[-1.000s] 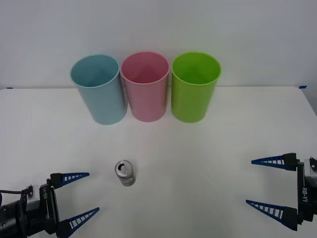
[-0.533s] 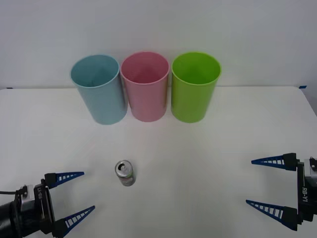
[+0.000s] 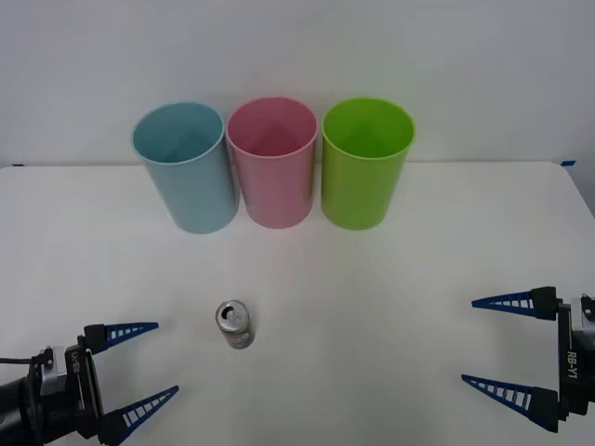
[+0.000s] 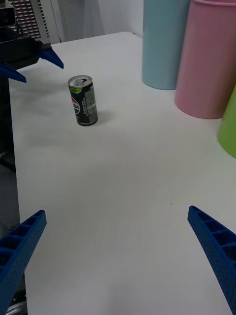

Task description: Put cans in the blue bin and PET bottles in the pink bin and trash in the green bin.

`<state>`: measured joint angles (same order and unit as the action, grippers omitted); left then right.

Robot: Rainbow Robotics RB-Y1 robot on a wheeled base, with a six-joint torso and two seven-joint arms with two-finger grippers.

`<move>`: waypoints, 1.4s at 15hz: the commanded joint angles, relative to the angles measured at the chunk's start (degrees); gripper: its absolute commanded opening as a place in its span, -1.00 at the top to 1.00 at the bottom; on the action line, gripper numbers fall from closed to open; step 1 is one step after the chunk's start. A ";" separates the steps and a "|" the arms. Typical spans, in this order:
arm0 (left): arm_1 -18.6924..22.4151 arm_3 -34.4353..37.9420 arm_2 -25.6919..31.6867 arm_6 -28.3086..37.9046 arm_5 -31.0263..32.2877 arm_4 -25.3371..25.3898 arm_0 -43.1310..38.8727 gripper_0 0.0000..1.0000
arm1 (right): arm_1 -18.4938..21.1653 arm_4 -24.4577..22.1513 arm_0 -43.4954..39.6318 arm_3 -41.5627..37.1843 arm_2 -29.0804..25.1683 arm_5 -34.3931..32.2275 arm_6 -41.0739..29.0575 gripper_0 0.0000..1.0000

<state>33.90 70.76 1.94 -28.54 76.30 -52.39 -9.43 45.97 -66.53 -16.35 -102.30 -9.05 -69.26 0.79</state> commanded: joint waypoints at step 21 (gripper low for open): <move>-8.50 -0.01 -0.36 1.47 -5.63 -7.99 4.86 -1.00 | 0.00 0.00 0.00 0.00 0.00 0.00 0.00 -1.00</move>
<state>25.48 70.76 1.71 -27.13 70.99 -60.35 -4.76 45.97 -66.53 -16.35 -102.30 -9.05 -69.26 0.79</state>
